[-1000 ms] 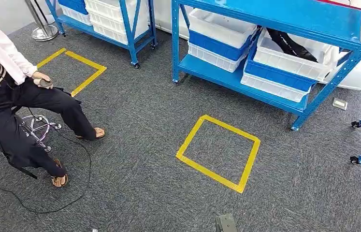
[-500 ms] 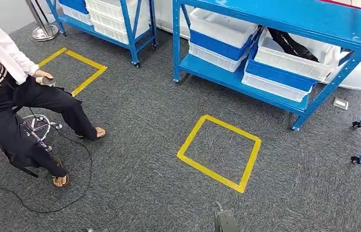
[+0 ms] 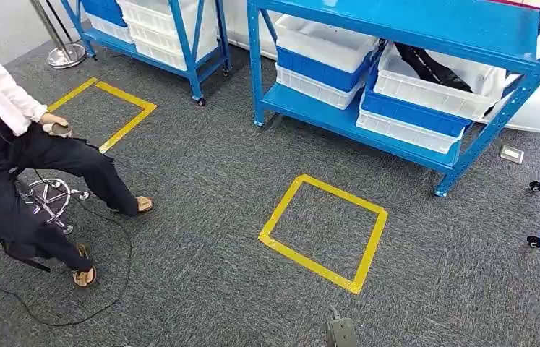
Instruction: Take the parts from the cabinet and place them on the table.
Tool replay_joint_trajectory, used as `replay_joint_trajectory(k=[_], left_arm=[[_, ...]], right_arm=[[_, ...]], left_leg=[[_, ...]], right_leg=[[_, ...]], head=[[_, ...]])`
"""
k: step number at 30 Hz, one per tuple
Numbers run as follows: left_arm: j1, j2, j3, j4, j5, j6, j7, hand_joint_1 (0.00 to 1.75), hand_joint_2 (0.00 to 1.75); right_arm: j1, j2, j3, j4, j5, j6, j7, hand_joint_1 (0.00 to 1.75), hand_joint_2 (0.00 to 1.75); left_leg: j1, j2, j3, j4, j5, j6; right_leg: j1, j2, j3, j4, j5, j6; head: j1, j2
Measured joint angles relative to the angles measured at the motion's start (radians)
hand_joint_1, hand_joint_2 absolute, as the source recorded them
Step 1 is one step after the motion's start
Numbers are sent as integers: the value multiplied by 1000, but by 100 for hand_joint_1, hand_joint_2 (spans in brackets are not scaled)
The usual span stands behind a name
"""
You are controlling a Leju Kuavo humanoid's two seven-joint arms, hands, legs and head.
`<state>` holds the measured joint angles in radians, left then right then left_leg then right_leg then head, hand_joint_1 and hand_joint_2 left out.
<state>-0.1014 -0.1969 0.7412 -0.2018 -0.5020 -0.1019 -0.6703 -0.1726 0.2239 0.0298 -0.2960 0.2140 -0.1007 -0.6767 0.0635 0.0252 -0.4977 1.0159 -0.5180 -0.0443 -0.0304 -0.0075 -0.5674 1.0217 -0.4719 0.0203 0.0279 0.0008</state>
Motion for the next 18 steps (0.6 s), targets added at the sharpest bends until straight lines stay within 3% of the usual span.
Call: replay_joint_trajectory(k=[1, 2, 4, 5, 7, 9, 11, 12, 13, 15, 16, 17, 18], left_arm=[[-3, 0, 3, 0, 2, -2, -3, 0, 0], [-4, 1, 5, 0, 2, -2, -4, 0, 0], [0, 2, 8, 0, 3, -3, -4, 0, 0], [3, 2, 8, 0, 4, -3, -4, 0, 0], [6, 2, 10, 0, 5, -3, -4, 0, 0], [9, 5, 13, 0, 7, -2, -5, 0, 0], [10, 8, 15, 0, 8, -2, -5, 0, 0], [11, 10, 16, 0, 8, -2, -5, 0, 0], [10, 10, 16, 0, 9, -2, -5, 0, 0], [13, 8, 16, 0, 9, -1, -7, 0, 0], [12, 7, 16, 0, 10, 0, -8, 0, 0], [14, 7, 16, 0, 10, 3, -10, 0, 0], [12, 7, 17, 0, 10, 5, -11, 0, 0]], right_arm=[[-3, -1, 0, -1, -2, 0, -1, 0, 0], [-8, -2, 0, -1, -5, 0, -1, 0, 0], [-8, -1, 0, -1, -5, 0, -1, 0, 0], [-5, -1, 0, -1, -6, 0, 0, 0, 0], [-3, -1, 0, -1, -6, 0, 0, 0, 0], [-3, -1, 0, -1, -6, 0, 0, 0, 0], [-2, -1, 0, -1, -6, 0, 0, 0, 0], [-2, 0, 0, 0, -6, 0, 1, 0, 0], [-4, -1, 0, -1, -7, 0, 1, 0, 0], [-4, -1, 0, -3, -7, 0, 2, 0, 0], [-5, -1, 0, -4, -8, 0, 3, 0, 0], [-4, -2, 0, -5, -8, -1, 3, 0, 0], [-9, -2, 0, -5, -8, -1, 3, 0, 0]], left_leg=[[0, -4, -22, 45, -11, 5], [-5, -11, -57, 112, -33, 10], [-13, -19, -154, 259, -92, 13], [-16, -20, -195, 307, -109, 16], [-19, -23, -220, 314, -102, 21], [-25, -23, -208, 220, -31, 34], [-33, -24, -165, 63, 94, 51], [-41, -26, -167, 53, 61, 53], [-42, -27, -162, 52, 45, 55], [-46, -27, -148, 31, 63, 69], [-43, -30, -117, 27, 66, 78], [-43, -25, -96, 15, 61, 83], [-43, -26, -79, 4, 61, 85]], right_leg=[[2, 2, 13, -2, -5, -14], [6, 4, 18, -2, -9, -19], [16, 5, 27, -2, -21, -37], [21, 9, 34, -2, -27, -45], [25, 13, 42, -2, -35, -47], [29, 22, 66, -2, -51, -45], [30, 23, 78, -4, -74, -39], [39, 31, 101, 1, -85, -31], [39, 32, 90, -5, -89, -25], [42, 31, 117, 1, -82, -4], [45, 31, 124, 7, -85, 1], [38, 25, 104, 51, -85, 3], [36, 21, 61, 120, -85, 3]], head=[[-3, 0], [-6, 0], [-9, 0], [-10, 0], [-8, 0], [-10, 0], [-12, 0], [-14, 0], [-15, 0], [-16, 0], [-16, 0], [-10, 0], [-10, -1]])
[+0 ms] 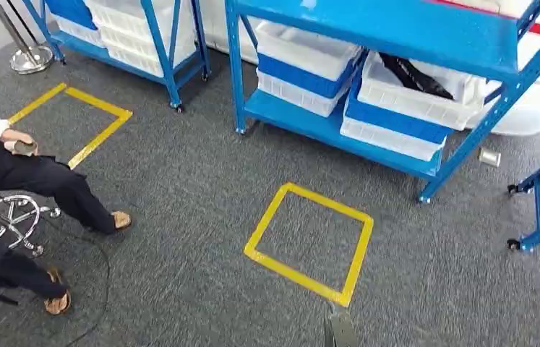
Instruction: Take the parts from the cabinet and place them on the table.
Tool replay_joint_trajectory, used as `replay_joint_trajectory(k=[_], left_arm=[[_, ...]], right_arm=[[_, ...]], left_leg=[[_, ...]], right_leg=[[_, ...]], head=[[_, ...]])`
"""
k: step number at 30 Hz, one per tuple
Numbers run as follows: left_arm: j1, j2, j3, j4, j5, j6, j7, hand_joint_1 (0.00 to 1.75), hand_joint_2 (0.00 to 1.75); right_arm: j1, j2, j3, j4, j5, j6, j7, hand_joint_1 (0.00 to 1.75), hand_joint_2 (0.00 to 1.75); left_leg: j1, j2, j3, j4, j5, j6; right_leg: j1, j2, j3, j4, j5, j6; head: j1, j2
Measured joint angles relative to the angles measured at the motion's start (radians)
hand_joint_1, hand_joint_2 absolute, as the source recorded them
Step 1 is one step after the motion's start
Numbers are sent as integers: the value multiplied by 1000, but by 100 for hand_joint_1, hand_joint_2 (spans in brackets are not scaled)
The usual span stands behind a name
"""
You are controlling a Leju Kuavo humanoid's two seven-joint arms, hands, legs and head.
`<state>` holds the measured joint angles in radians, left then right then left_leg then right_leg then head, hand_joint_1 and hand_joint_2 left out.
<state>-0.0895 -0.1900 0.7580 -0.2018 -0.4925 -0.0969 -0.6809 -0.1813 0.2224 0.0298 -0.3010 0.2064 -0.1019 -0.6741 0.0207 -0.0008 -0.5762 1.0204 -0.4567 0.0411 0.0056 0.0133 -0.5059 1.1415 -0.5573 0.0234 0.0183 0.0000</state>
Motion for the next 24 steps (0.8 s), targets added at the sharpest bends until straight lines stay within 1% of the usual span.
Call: replay_joint_trajectory(k=[1, 2, 3, 4, 5, 6, 7, 8, 9, 10, 11, 12, 13, 14, 15, 16, 17, 18, 19, 20, 21, 22, 23, 24], left_arm=[[0, 0, 0, 0, 0, 2, 0, 0, 0], [0, 0, 0, 0, 0, 3, -2, 0, 0], [0, 0, 0, 0, 0, 3, -2, 0, 0], [2, 0, 0, 0, 0, 5, -2, 0, 0], [2, 0, 0, 0, 0, 6, -2, 0, 0], [2, 0, 0, 0, -1, 6, -2, 0, 0], [2, 0, 0, 0, -1, 6, -1, 0, 0], [4, 0, 0, 0, -1, 7, -1, 0, 0], [4, 0, 0, 1, -2, 8, 1, 0, 0], [3, 1, 1, 1, -3, 9, 2, 0, 0], [3, -1, 1, 0, -6, 9, 6, 0, 0], [3, -2, 1, 0, -8, 9, 7, 0, 0], [-3, -2, 1, 0, -10, 9, 7, 0, 0], [-8, -2, 1, 0, -10, 10, 9, 0, 0], [-12, -2, 0, 0, -11, 11, 8, 0, 0], [-12, -3, 0, 0, -11, 11, 9, 0, 0], [-10, -2, 0, 0, -11, 11, 9, 0, 0], [-7, -1, 0, 0, -11, 11, 9, 0, 0], [-4, 0, 0, 0, -11, 11, 9, 0, 0], [-1, 2, 0, 0, -11, 12, 9, 0, 0], [0, 5, 0, 0, -11, 12, 9, 0, 0], [0, 7, 0, 0, -11, 13, 9, 0, 0], [3, 8, 0, 0, -11, 14, 9, 0, 0], [11, 7, 0, 5, -11, 14, 10, 0, 0]], right_arm=[[-1, 0, 0, 0, 0, 0, 0, 0, 0], [2, -1, 0, 0, -1, 0, 1, 0, 0], [5, -2, 0, 0, -2, -1, 2, 0, 0], [9, -2, 0, 0, -3, -1, 3, 0, 0], [11, -2, 0, 0, -5, -1, 4, 0, 0], [11, -3, 0, 0, -6, -1, 4, 0, 0], [12, -3, 0, 0, -6, -1, 5, 0, 0], [15, -4, 0, 0, -6, -1, 6, 0, 0], [15, -6, 0, 0, -6, -2, 7, 0, 0], [15, -4, 1, -1, -8, -3, 11, 0, 0], [13, -6, 1, -5, -11, -5, 12, 0, 0], [10, -7, 1, -8, -15, -7, 11, 0, 0], [4, -8, 1, -8, -18, -7, 12, 0, 0], [0, -7, 2, -8, -21, -8, 12, 0, 0], [0, -10, 2, -9, -24, -11, 12, 0, 0], [4, -12, 2, -9, -25, -13, 12, 0, 0], [9, -11, 2, -8, -25, -14, 13, 0, 0], [11, -10, 2, -8, -25, -14, 13, 0, 0], [11, -8, 2, -8, -25, -14, 13, 0, 0], [11, -8, 2, -8, -26, -14, 13, 0, 0], [12, -8, 2, -8, -26, -14, 13, 0, 0], [13, -8, 3, -8, -26, -14, 13, 0, 0], [14, -7, 3, -8, -26, -14, 13, 0, 0], [15, -8, 3, -7, -26, -14, 13, 0, 0]], left_leg=[[0, 0, 17, -15, -2, 3], [-1, -2, 38, -36, -5, 5], [-1, -4, 60, -56, -7, 5], [-1, -8, 86, -77, -11, 4], [0, -10, 111, -92, -18, 3], [-1, -13, 130, -101, -25, 0], [-1, -14, 155, -107, -40, -3], [1, -14, 155, -110, -56, -5], [-2, -14, 176, -104, -79, -10], [-2, -16, 190, -107, -107, -17], [-1, -12, 213, -121, -125, -22], [-1, -7, 242, -88, -102, -29], [1, -4, 241, -55, -92, -35], [8, 0, 221, -9, -97, -35], [7, 1, 186, 71, -105, -35], [7, 0, 144, 144, -127, -39], [7, 0, 97, 208, -170, -42], [7, 0, 57, 240, -223, -45], [6, -1, 19, 245, -288, -46], [8, 0, -4, 227, -325, -49], [10, 0, -19, 192, -324, -50], [11, 0, -28, 136, -272, -49], [15, 3, -35, 67, -141, -53], [18, 11, -50, 4, 20, -56]], right_leg=[[-5, 0, -61, 83, -6, 4], [-5, -1, -122, 156, -39, 0], [-7, -1, -168, 196, -87, -5], [-10, -1, -201, 200, -135, -9], [-15, -1, -216, 170, -156, 0], [-17, -1, -217, 127, -147, 9], [-19, -2, -213, 39, -83, 25], [-19, -8, -207, -43, 26, 43], [-17, -20, -205, -118, 116, 56], [-8, -31, -169, -177, 110, 41], [6, -29, -159, -170, 109, 30], [-7, -20, -157, -179, 99, 15], [-9, -15, -135, -179, 90, -1], [-14, -15, -110, -181, 98, -11], [-14, -16, -89, -180, 124, -25], [-14, -19, -74, -180, 156, -34], [-13, -20, -60, -175, 146, -44], [-12, -20, -45, -175, 135, -48], [-12, -18, -31, -175, 122, -47], [-13, -12, -18, -174, 109, -45], [-16, -8, -2, -174, 95, -41], [-20, -6, 17, -172, 81, -34], [-23, -6, 35, -172, 62, -26], [-12, -2, 53, -161, 44, -18]], head=[[1, 1], [0, 1], [0, 1], [0, 1], [1, 1], [1, 1], [2, 1], [1, 1], [-1, 1], [9, 1], [3, 1], [0, 1], [4, 1], [3, 1], [-3, 1], [-5, 1], [-6, 1], [-5, 1], [-6, 1], [-7, 1], [-7, 1], [-8, 1], [-8, 1], [-13, 1]])
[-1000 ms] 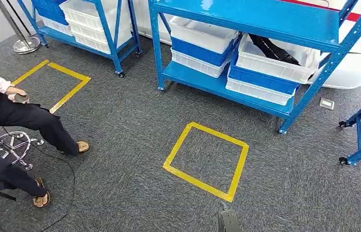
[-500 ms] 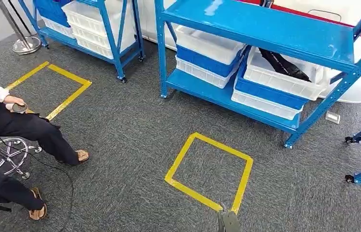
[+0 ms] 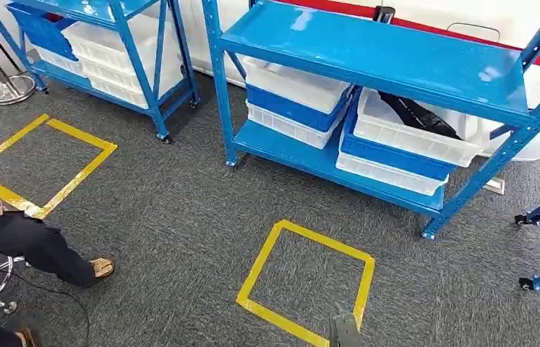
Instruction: Take the parts from the cabinet and place them on the table.
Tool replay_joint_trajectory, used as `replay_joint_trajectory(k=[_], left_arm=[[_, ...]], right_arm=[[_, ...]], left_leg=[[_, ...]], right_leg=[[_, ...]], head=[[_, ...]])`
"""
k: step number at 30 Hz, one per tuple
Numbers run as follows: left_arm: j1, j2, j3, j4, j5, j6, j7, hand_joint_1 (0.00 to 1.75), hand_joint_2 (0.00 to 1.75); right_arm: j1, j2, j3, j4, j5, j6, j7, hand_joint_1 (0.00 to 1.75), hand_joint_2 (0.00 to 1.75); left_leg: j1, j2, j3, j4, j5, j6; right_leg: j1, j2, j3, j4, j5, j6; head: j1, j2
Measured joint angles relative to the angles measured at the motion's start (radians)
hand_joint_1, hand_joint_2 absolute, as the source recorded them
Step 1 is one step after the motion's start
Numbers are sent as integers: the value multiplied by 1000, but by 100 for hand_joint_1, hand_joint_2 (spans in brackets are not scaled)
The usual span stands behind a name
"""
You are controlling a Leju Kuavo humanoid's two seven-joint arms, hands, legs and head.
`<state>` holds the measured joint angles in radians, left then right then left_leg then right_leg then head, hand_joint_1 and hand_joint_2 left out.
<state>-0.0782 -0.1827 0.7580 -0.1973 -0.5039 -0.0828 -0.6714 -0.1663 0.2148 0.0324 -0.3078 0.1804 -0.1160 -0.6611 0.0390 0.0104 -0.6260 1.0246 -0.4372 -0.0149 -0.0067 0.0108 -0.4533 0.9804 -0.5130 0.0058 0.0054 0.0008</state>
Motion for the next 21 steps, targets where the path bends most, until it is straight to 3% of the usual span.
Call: replay_joint_trajectory(k=[1, 2, 3, 5, 6, 7, 9, 10, 11, 12, 14, 15, 16, 18, 19, 20, 21], left_arm=[[-3, 1, 0, 0, 0, 0, 0, 0, 0], [-7, 0, 0, 0, 0, 0, 4, 0, 0], [-7, -2, 0, 0, 0, 0, 3, 0, 0], [-11, -3, 0, 0, 0, 0, 1, 0, 0], [-11, -3, 0, 0, 0, 0, 1, 0, 0], [-12, -2, 0, 0, 0, 0, 1, 0, 0], [-14, -2, 0, 0, 0, 0, 10, 0, 0], [-14, -2, 0, 0, 0, 0, 17, 0, 0], [-13, -2, 0, 0, 0, 0, 22, 0, 0], [-12, -2, 0, 0, 0, 0, 29, 0, 0], [-13, -2, 0, 0, 0, 0, 34, 0, 0], [-12, -5, 0, 2, -1, 0, 35, 0, 0], [-14, -5, 0, 2, -1, 0, 37, 0, 0], [-16, -9, 0, 2, -2, 0, 42, 0, 0], [-13, -9, 0, 2, -3, 0, 44, 0, 0], [-14, -8, 0, 2, -3, 0, 47, 0, 0], [-14, -6, 0, 2, -3, 0, 48, 0, 0]], right_arm=[[0, 1, 0, 0, 0, 0, 0, 0, 0], [-3, 1, 0, 0, 0, 0, 0, 0, 0], [-5, -1, 0, -2, -1, 0, 0, 0, 0], [-9, 0, 0, -2, 0, 0, -1, 0, 0], [-9, 0, 0, -2, -1, 0, -2, 0, 0], [-8, 0, 0, -2, -1, 0, -2, 0, 0], [-7, 0, 1, -2, -3, 0, -2, 0, 0], [-6, -3, 0, -2, -7, 0, 0, 0, 0], [-6, -4, 1, -2, -9, 0, 1, 0, 0], [-6, -5, 1, -2, -10, 0, 1, 0, 0], [-7, -5, 2, -2, -11, 0, 2, 0, 0], [-7, -6, 2, -2, -12, 0, 2, 0, 0], [-6, -7, 3, -2, -14, -2, 2, 0, 0], [-8, -9, 6, -2, -17, -2, 2, 0, 0], [-8, -10, 6, -2, -18, -2, 2, 0, 0], [-9, -9, 7, -2, -19, -2, 2, 0, 0], [-11, -10, 8, -2, -19, -2, 2, 0, 0]], left_leg=[[-2, 9, 6, 11, -5, 11], [-8, -3, 17, 14, -7, 17], [-9, -3, 19, 9, -12, 25], [-11, -7, 36, 4, -15, 40], [-11, -7, 46, 2, -20, 46], [-13, -8, 52, -2, -26, 53], [-17, -17, 67, -8, -39, 58], [-21, -21, 75, -9, -47, 60], [-27, -25, 86, -9, -57, 61], [-32, -27, 98, -9, -66, 62], [-41, -29, 123, -11, -84, 63], [-37, -29, 119, -14, -91, 64], [-43, -35, 138, -11, -99, 58], [-41, -36, 145, -6, -100, 49], [-40, -34, 150, -7, -99, 46], [-39, -32, 154, 0, -107, 44], [-37, -28, 137, 31, -117, 39]], right_leg=[[2, 5, -1, 6, -12, 7], [12, -1, -4, -1, -31, 14], [6, -2, 14, 11, -25, 23], [1, -4, -40, 95, 5, 40], [-3, -5, -76, 153, 8, 43], [-4, -6, -114, 207, -3, 39], [-2, -6, -209, 312, -75, 28], [-2, -6, -240, 329, -108, 21], [1, -6, -250, 312, -109, 21], [4, -6, -244, 261, -85, 22], [18, -6, -201, 99, 25, 23], [28, -5, -186, 39, 84, 11], [34, 0, -192, 43, 66, -6], [38, 3, -170, 23, 92, -19], [32, 1, -165, 19, 96, -22], [10, 4, -139, 5, 99, -24], [10, 2, -123, -5, 100, -22]], head=[[-3, 0], [1, 0], [6, 0], [8, 0], [8, 0], [10, 0], [11, 0], [11, 0], [11, 0], [11, 0], [11, 0], [9, 0], [2, 0], [5, 0], [8, 0], [7, 0], [6, 0]])
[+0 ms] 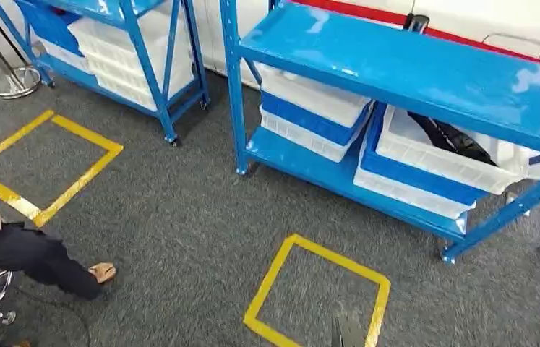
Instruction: Take the parts from the cabinet and place them on the table.
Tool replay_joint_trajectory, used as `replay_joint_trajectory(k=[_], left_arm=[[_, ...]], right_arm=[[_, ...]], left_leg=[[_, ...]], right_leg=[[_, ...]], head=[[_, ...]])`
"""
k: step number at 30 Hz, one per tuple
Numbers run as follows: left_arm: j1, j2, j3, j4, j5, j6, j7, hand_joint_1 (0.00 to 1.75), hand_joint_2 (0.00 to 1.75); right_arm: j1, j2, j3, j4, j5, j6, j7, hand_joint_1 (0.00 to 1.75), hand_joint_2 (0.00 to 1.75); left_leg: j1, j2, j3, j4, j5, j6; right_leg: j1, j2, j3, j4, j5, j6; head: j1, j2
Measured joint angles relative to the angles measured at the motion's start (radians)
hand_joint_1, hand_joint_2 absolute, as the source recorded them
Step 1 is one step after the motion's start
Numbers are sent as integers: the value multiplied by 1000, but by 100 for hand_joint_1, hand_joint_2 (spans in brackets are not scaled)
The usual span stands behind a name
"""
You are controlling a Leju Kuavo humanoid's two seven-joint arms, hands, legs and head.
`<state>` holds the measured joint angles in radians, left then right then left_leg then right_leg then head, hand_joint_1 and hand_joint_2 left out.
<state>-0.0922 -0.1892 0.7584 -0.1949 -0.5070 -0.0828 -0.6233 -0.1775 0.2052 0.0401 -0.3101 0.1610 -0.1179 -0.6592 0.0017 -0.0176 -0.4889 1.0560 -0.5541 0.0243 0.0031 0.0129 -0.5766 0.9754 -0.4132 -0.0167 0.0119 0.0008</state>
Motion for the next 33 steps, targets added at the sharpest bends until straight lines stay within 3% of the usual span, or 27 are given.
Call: replay_joint_trajectory(k=[2, 3, 4, 5, 6, 7, 9, 10, 11, 13, 14, 15, 16, 18, 19, 20, 21, 23, 24, 25, 27, 29, 30, 33], left_arm=[[-4, -1, 0, 0, -1, 0, 1, 0, 0], [-3, 0, 0, 0, -3, 0, 2, 0, 0], [-1, 0, 0, 0, -5, 2, 3, 0, 0], [0, 2, 0, 0, -6, 4, 4, 0, 0], [0, 3, 0, 0, -6, 6, 4, 0, 0], [0, 4, 0, 0, -7, 6, 4, 0, 0], [-1, 6, 0, 0, -8, 6, 5, 0, 0], [-1, 6, 0, 0, -8, 6, 5, 0, 0], [-5, 6, 0, 0, -8, 6, 8, 0, 0], [0, 6, 0, 0, -8, 6, 8, 0, 0], [2, 6, 0, 0, -8, 6, 8, 0, 0], [1, 5, 0, 0, -8, 6, 8, 0, 0], [-1, 5, 0, 0, -9, 6, 8, 0, 0], [-1, 5, 0, 0, -9, 6, 8, 0, 0], [-1, 6, 0, 0, -10, 6, 8, 0, 0], [-1, 6, 0, 0, -12, 6, 8, 0, 0], [-1, 5, 0, 0, -15, 6, 9, 0, 0], [-1, 5, -1, 0, -15, 6, 11, 0, 0], [-1, 5, -1, 0, -15, 6, 12, 0, 0], [-1, 4, -2, 0, -16, 6, 12, 0, 0], [0, 4, -2, 0, -17, 4, 13, 0, 0], [1, 4, -2, 0, -18, 2, 15, 0, 0], [2, 5, -2, 0, -19, 2, 15, 0, 0], [2, 5, -2, 0, -26, 0, 19, 0, 0]], right_arm=[[-5, 2, 3, 0, 0, 1, 0, 0, 0], [-4, 2, 5, 0, 0, 1, 0, 0, 0], [-4, 2, 7, 0, 0, 1, 1, 0, 0], [-4, 1, 8, 0, 0, 2, 2, 0, 0], [-4, 1, 8, 0, 0, 2, 3, 0, 0], [-4, 1, 8, 0, 0, 3, 3, 0, 0], [-4, 1, 9, 0, 0, 3, 3, 0, 0], [-5, 1, 9, 0, 0, 3, 3, 0, 0], [-5, 0, 9, 0, -1, 3, 3, 0, 0], [-5, -1, 9, 0, -2, 3, 3, 0, 0], [-6, -1, 9, 0, -2, 3, 4, 0, 0], [-6, -2, 9, 0, -2, 3, 3, 0, 0], [-6, -2, 9, 0, -2, 3, 3, 0, 0], [-6, -3, 9, 0, -5, 9, 3, 0, 0], [-5, -4, 9, 0, -7, 13, 3, 0, 0], [-4, -5, 9, 0, -10, 15, 3, 0, 0], [-4, -6, 9, 0, -12, 19, 3, 0, 0], [-5, -7, 9, 0, -13, 20, 3, 0, 0], [-5, -8, 9, 0, -13, 20, 3, 0, 0], [-6, -8, 9, 0, -14, 21, 3, 0, 0], [-5, -10, 9, 0, -22, 34, 3, 0, 0], [-6, -11, 9, 0, -34, 45, 3, 0, 0], [-6, -11, 9, 0, -36, 52, 3, 0, 0], [-5, -11, 9, 0, -44, 60, 3, 0, 0]], left_leg=[[3, 4, -91, 161, -50, -15], [6, 5, -141, 233, -92, -22], [9, 8, -179, 277, -120, -28], [12, 11, -199, 283, -118, -33], [17, 13, -200, 250, -83, -38], [20, 14, -180, 182, -29, -42], [30, 14, -118, 20, 74, -48], [30, 15, -116, -38, 55, -47], [29, 19, -118, -15, 26, -35], [24, 18, -116, -18, 54, -20], [30, 18, -110, -26, 84, -6], [32, 22, -99, -27, 90, 0], [32, 24, -99, -26, 92, 7], [30, 25, -100, -26, 90, 9], [28, 25, -100, -25, 89, 10], [27, 24, -100, -25, 87, 10], [26, 21, -99, -25, 85, 10], [26, 17, -94, -25, 81, 6], [26, 16, -93, -25, 80, 5], [26, 15, -90, -26, 77, 2], [20, 11, -87, -25, 70, -9], [18, 11, -84, -27, 68, -12], [19, 12, -84, -25, 69, 14], [25, 14, -80, -29, 67, 10]], right_leg=[[-6, 0, 7, -5, -4, -5], [-7, 0, 8, -5, -6, -8], [-9, 0, 8, -5, -8, -11], [-10, 1, 9, -5, -10, -12], [-13, 3, 12, -5, -13, -9], [-15, 5, 16, -4, -16, -6], [-17, 7, 22, 2, -24, 6], [-7, 7, 18, 18, -31, 15], [-4, 8, 7, 21, -42, 23], [-2, 5, 1, 21, -54, 36], [3, 5, 5, 28, -57, 43], [-4, -1, 2, 57, -70, 45], [-5, -3, -24, 108, -107, 41], [-10, -3, -103, 266, -183, 36], [-10, -3, -135, 329, -203, 39], [-12, -3, -149, 351, -203, 46], [-13, -3, -138, 321, -184, 54], [-13, -3, -77, 188, -124, 68], [-13, -3, -60, 151, -109, 69], [-13, -7, -18, 60, -75, 70], [4, -10, -6, 37, -51, 53], [2, -10, -6, 37, -48, 47], [-11, -9, -3, 35, -45, 52], [-4, -6, -3, 35, -47, 49]], head=[[-2, 0], [-4, 0], [-3, 0], [-4, 0], [-3, 0], [-4, 0], [-4, 0], [-7, 0], [-7, 0], [-4, 0], [-3, 0], [-2, 0], [3, 0], [4, 0], [5, 0], [5, 0], [5, 0], [5, 0], [5, 0], [6, 0], [8, 0], [6, 0], [7, 0], [7, 0]])
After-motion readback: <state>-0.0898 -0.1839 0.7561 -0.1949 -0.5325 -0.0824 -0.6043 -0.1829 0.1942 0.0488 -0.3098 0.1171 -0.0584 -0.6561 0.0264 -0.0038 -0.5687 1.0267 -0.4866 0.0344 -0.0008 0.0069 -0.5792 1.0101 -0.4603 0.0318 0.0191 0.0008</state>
